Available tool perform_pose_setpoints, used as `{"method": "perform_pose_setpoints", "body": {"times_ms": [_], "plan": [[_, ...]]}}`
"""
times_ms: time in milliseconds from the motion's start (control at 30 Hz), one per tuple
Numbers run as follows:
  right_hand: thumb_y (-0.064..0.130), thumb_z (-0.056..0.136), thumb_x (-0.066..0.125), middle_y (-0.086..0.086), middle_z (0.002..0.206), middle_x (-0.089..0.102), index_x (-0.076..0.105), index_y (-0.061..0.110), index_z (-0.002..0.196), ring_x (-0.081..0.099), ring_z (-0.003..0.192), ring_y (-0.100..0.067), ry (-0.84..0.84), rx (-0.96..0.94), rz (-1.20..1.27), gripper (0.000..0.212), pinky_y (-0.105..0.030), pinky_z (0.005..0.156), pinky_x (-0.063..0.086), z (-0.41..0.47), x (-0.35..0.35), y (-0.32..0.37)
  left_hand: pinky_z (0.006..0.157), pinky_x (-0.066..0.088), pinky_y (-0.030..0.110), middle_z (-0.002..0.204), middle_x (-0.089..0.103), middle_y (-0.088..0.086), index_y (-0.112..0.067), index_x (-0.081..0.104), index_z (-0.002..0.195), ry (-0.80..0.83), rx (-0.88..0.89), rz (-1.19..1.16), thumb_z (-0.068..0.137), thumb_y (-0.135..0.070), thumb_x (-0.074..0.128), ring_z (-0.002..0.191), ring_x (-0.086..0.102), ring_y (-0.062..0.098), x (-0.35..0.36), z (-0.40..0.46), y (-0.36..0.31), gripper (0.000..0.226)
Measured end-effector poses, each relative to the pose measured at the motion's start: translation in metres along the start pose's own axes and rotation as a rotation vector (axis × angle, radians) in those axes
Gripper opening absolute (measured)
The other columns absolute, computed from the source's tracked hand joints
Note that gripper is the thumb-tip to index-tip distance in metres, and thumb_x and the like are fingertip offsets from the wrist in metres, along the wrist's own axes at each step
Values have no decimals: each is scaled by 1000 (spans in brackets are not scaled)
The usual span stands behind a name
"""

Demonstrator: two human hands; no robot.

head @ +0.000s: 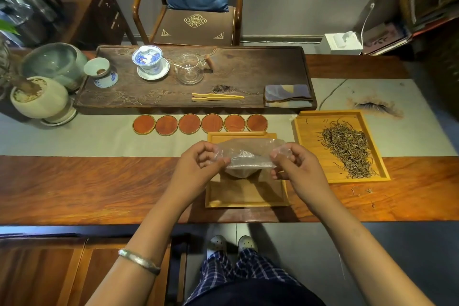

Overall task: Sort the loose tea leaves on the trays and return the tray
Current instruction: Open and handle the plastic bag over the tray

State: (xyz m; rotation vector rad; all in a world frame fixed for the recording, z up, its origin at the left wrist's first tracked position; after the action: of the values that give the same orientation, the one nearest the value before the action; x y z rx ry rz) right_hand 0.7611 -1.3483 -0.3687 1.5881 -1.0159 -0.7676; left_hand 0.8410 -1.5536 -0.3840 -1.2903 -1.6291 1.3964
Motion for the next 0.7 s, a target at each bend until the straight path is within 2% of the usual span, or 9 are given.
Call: {"method": "perform_pose_setpoints", "body": {"times_ms": [67,167,367,500,600,700], "plan": [[10,90,59,-4,75,61,60,3,92,61,59,-11,-21,-17,10,8,-21,56,53,1,0,6,83,56,54,77,69,0,-12,63,92,8,5,-13,76,-25,76,80,69,25,0,0,-6,25],[13,92,57,-4,76,60,59,3,90,60,60,-13,-50,-23,8,11,-22,57,54,1,0,13,83,56,53,91,71,14,-11,63,94,11,23,-30,69,-34,75,88,68,32,2,-1,-18,36],[11,93,55,-4,76,60,59,4,89,59,58,-13,-76,-7,12,9,-22,55,53,-1,-1,18,86,55,51,94,71,17,-6,63,98,11,31,-47,73,-25,78,91,66,38,4,-3,-29,35],[24,97,46,-4,69,62,62,9,95,59,56,-11,-91,35,47,22,-20,53,53,-7,-3,17,86,55,52,96,70,19,-6,63,99,38,16,-54,68,-33,74,92,66,39,6,-5,-28,42],[30,100,37,-5,58,62,62,8,92,60,53,-15,-147,116,115,34,-21,51,52,-10,-7,14,88,52,57,96,69,22,-9,63,97,40,6,-59,71,-30,77,93,65,41,8,-7,-22,36],[23,100,38,-5,58,62,62,6,95,59,56,-17,-142,123,111,30,-21,52,53,-13,-12,15,86,53,53,95,70,19,-15,63,95,42,4,-73,71,-28,77,92,65,40,8,-9,-19,30]]}}
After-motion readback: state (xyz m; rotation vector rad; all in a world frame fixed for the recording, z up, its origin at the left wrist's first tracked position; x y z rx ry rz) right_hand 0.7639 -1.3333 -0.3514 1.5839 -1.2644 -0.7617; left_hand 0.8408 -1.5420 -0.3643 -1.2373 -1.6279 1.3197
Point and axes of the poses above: each hand's wrist, its own z-axis towards the middle knuckle, its own x-axis out of the palm, y = z × x, the point moved 4 cm from there along z, towards the middle knuckle
